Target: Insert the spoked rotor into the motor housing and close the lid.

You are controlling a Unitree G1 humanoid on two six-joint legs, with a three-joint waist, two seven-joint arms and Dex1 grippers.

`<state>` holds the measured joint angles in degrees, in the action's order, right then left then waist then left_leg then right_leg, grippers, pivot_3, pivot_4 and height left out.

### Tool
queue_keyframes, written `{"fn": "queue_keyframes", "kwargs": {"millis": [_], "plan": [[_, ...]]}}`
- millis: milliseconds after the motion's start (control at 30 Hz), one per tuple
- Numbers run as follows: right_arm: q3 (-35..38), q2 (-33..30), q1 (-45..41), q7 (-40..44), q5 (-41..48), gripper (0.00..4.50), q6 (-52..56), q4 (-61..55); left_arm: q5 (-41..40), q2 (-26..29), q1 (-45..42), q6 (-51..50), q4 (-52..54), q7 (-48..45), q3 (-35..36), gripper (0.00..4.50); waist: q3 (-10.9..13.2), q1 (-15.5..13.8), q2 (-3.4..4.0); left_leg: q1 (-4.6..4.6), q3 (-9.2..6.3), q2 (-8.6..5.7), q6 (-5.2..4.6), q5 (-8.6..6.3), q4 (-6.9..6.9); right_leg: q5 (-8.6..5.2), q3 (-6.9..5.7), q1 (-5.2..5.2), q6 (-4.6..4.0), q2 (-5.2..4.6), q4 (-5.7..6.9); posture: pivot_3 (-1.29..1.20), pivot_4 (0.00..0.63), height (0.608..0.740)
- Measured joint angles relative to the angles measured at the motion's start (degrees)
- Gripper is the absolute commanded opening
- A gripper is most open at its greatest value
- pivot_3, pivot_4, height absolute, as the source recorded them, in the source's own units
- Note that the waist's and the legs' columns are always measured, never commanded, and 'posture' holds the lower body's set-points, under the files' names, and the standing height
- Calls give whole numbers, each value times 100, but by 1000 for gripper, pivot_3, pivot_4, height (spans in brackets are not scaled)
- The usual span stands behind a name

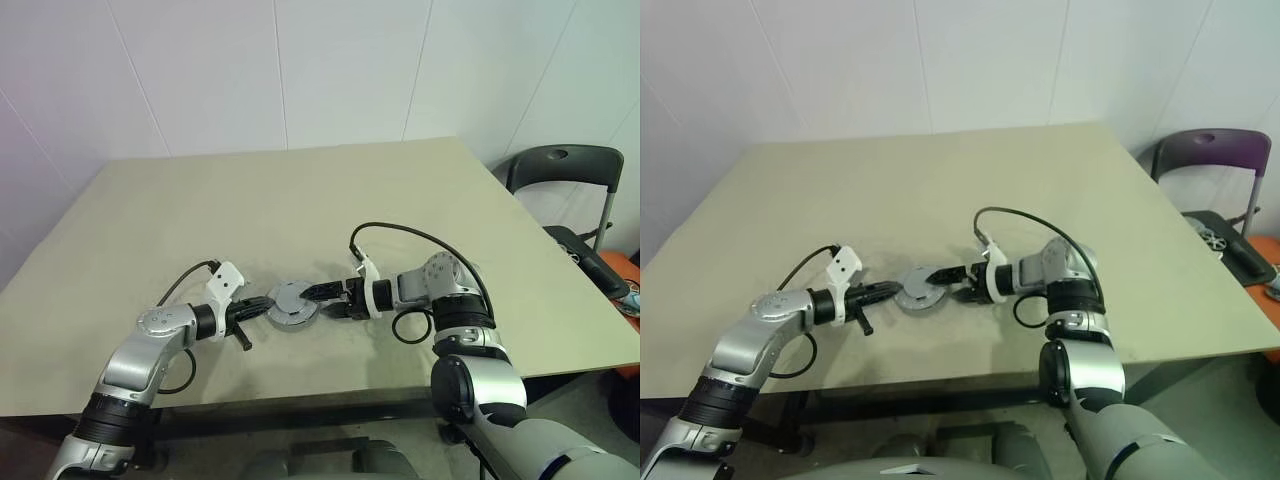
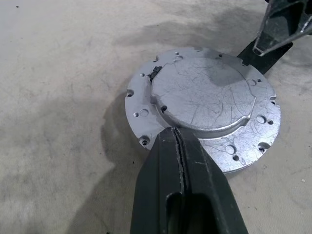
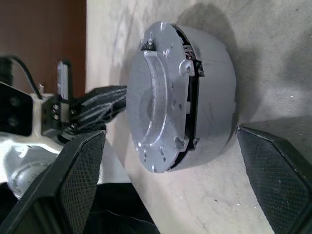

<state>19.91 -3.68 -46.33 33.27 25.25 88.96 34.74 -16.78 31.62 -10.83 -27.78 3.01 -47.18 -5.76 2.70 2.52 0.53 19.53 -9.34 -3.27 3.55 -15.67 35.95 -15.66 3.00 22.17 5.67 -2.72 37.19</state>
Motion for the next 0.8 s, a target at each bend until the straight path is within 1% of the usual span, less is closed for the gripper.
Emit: {"fn": "queue_keyframes", "kwargs": {"millis": [167, 200, 267, 433, 533, 567, 800], "plan": [[541, 165, 51, -270, 165, 4478, -158, 269, 3, 25, 44, -9, 28, 4, 17, 0, -8, 9, 12, -4, 7, 1, 0, 0, 1, -3, 0, -3, 4, 2, 1, 0, 0, 740], [628, 203, 59, -336, 205, 4302, -195, 293, 2, 25, 55, -10, 40, 3, 17, 0, -9, 8, 14, -4, 10, 1, 0, 0, 1, -3, 0, -3, 4, 3, 1, 0, 0, 740], [772, 247, 71, -461, 241, 3847, -256, 348, 2, 26, 64, -11, 51, 2, 17, 0, -10, 7, 16, -3, 13, 2, 0, 0, 0, -4, 0, -2, 5, 4, 1, 0, 0, 740], [865, 297, 172, -575, 347, 2209, -297, 390, 2, 34, 96, -11, 56, -1, 54, 0, -9, 1, 17, 1, 16, 1, 0, 0, -3, -3, 1, -1, 4, 1, -4, 0, 0, 740], [831, 315, 203, -602, 460, 1324, -274, 265, 25, 80, 135, -52, 17, 5, 86, 0, -12, -3, 25, -1, 16, 1, 0, 0, -2, -5, 0, -2, 5, 1, -4, 0, 0, 740], [831, 315, 218, -608, 472, 1170, -276, 255, 27, 75, 137, -51, 19, 7, 90, 0, -12, -2, 25, -1, 16, 1, 0, 0, -2, -5, 0, -2, 5, 1, -3, 0, 0, 740], [822, 360, 288, -697, 550, 1168, -280, 128, 9, 55, 165, -53, 29, 7, 137, 0, -12, 5, 29, -1, 17, 2, 0, 0, -4, -6, 1, 0, 6, 2, -4, 0, 0, 740]]}}
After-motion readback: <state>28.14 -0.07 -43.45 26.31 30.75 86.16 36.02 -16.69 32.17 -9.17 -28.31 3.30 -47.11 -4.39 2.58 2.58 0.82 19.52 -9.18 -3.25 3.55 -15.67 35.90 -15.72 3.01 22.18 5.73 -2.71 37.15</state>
